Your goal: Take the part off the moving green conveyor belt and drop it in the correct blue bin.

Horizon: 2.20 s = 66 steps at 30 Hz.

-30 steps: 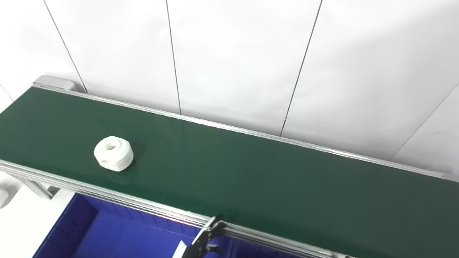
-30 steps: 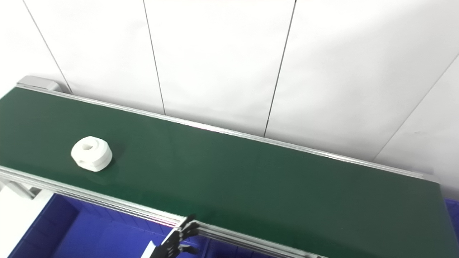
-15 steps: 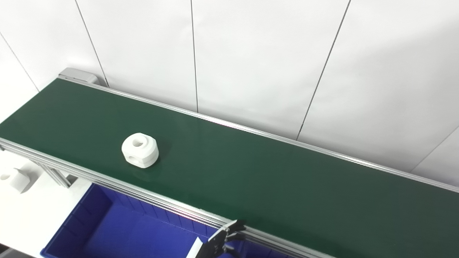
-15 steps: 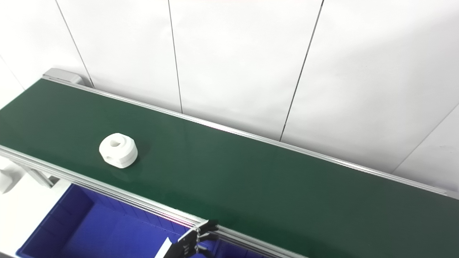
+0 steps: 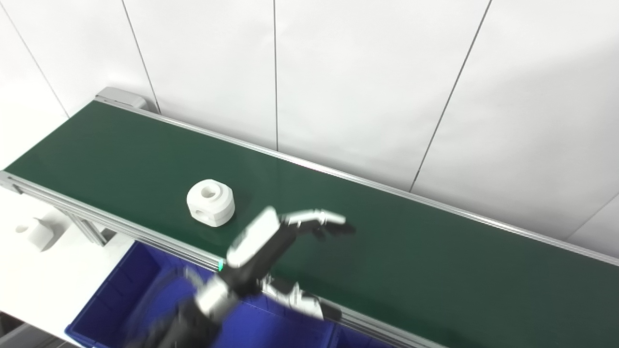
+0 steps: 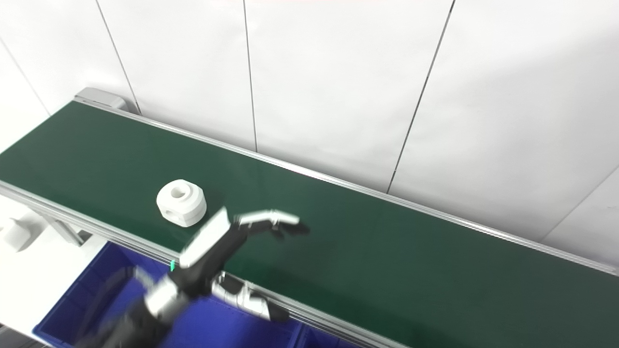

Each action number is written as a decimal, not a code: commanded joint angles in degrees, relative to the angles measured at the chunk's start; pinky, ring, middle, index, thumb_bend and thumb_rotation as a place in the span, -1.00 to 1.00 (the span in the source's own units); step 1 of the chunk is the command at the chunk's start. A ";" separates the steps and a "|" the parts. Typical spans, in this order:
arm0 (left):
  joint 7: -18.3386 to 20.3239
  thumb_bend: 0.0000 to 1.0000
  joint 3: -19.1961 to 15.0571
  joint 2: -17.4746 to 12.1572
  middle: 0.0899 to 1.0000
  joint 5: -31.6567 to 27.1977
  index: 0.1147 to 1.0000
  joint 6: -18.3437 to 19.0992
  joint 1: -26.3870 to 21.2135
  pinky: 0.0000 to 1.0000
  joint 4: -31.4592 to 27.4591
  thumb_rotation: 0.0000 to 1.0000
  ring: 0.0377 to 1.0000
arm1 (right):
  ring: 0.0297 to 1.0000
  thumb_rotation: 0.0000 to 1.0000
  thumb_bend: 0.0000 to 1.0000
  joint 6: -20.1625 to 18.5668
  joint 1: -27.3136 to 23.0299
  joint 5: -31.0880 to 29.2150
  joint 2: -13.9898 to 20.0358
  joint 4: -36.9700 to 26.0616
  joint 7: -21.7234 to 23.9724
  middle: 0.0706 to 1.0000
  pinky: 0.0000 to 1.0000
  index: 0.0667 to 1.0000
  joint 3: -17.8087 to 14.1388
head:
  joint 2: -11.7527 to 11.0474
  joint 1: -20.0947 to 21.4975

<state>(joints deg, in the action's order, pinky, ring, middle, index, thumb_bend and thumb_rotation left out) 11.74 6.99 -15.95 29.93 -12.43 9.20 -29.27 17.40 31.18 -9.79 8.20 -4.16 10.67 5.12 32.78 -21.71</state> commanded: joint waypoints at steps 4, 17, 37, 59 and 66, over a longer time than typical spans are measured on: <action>4.66 0.88 -1.00 -8.49 0.59 7.51 0.56 -0.20 -10.30 0.62 4.20 -0.32 0.62 | 1.00 1.00 0.74 0.03 0.03 0.31 -0.17 -2.07 0.26 1.00 1.00 1.00 -0.12 | 0.15 0.22; 3.91 1.00 0.95 -17.13 0.60 15.08 0.53 -1.92 -19.64 0.63 24.98 -0.58 0.63 | 1.00 1.00 0.74 -1.31 0.37 1.45 -0.90 -3.53 0.22 1.00 1.00 1.00 0.65 | 1.05 1.50; 0.85 1.00 1.93 -21.97 0.65 17.20 0.54 -1.58 -17.75 0.68 32.72 -0.29 0.71 | 1.00 1.00 0.73 -1.63 0.44 1.92 -0.51 -4.18 0.59 0.99 1.00 1.00 1.19 | 2.09 2.66; -14.99 0.05 -0.43 -12.18 -0.12 8.14 -0.17 -4.48 -14.88 -0.29 42.05 -1.00 -0.22 | 1.00 1.00 0.76 -2.38 0.57 1.98 -0.86 -4.91 0.43 0.96 1.00 1.00 1.64 | 2.39 2.77; -8.62 0.05 -4.63 -7.05 -0.11 -7.70 -0.18 2.12 -11.84 -0.17 37.04 -1.00 -0.13 | 1.00 1.00 0.75 -1.90 0.61 1.86 -1.64 -4.90 0.49 0.95 1.00 1.00 1.97 | 2.57 3.56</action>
<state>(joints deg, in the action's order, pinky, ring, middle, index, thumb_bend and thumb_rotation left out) 2.55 4.04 -22.66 25.61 -11.53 -2.48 10.50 15.10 32.26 -7.56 6.94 -6.98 10.62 6.59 35.42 -18.11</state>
